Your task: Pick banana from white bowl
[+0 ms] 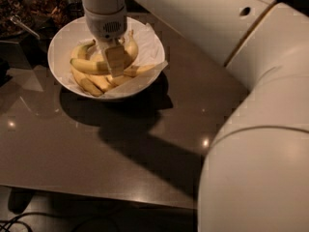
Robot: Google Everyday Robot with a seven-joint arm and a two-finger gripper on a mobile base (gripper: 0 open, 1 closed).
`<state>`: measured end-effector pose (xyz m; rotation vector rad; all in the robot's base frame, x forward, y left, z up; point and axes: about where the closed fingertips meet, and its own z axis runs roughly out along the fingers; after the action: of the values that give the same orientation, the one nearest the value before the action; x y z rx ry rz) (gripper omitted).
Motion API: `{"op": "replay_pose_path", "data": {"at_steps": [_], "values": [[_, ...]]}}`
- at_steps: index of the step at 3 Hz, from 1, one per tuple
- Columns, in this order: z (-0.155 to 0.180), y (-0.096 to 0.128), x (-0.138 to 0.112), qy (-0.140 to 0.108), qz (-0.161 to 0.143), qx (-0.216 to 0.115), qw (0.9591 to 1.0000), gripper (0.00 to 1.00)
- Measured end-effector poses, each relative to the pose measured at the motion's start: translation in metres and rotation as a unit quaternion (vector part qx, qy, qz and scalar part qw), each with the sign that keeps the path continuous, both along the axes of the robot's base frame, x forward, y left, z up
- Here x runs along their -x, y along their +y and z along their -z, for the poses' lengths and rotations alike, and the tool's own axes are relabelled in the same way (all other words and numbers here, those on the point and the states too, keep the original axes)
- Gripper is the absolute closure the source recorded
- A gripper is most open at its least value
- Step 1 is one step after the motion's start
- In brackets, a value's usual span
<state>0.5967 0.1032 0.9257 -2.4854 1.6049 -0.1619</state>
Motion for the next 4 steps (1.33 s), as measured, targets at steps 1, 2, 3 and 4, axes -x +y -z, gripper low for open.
{"op": "replay_pose_path", "data": {"at_steps": [1, 2, 3, 4], "values": [[-0.031, -0.011, 0.023, -0.009, 0.011, -0.015, 0.9998, 1.00], [-0.057, -0.008, 0.036, -0.020, -0.007, -0.029, 0.9993, 1.00], [-0.077, 0.011, 0.046, -0.029, -0.057, -0.041, 0.9971, 1.00], [-0.090, 0.031, 0.057, -0.036, -0.105, -0.050, 0.9926, 1.00]]}}
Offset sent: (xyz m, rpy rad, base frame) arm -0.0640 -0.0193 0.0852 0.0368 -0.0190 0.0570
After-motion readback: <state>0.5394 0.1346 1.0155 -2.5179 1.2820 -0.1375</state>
